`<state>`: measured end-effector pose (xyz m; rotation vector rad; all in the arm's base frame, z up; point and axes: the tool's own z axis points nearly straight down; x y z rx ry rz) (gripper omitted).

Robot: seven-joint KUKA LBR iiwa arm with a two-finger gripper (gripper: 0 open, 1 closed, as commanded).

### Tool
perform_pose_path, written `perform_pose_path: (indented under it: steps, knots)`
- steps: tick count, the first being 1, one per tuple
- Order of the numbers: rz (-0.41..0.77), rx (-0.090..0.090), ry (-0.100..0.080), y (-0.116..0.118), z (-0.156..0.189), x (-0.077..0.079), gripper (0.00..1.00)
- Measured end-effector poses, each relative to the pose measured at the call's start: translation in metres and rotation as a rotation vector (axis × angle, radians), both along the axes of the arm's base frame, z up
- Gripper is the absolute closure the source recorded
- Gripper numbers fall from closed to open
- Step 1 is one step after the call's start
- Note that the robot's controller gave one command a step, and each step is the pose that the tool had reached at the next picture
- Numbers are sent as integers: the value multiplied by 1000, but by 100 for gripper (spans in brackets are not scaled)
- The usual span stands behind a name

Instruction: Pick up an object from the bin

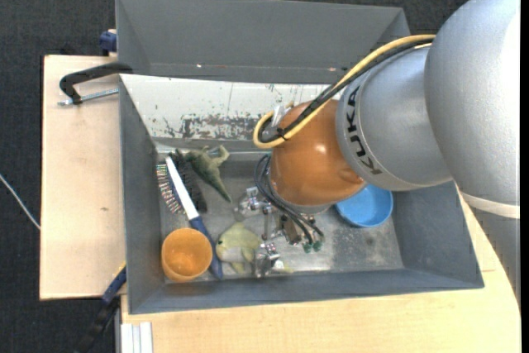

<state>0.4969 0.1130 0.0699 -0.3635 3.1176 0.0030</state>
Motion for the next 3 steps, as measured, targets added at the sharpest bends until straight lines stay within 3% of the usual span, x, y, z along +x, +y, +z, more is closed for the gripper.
perform_pose_path:
  steps: [1,2,3]
  knots:
    - [41,-1,-3,22,2,-5,0]
    - [39,2,-8,22,3,-3,100]
    - [39,2,-9,24,65,0,100]
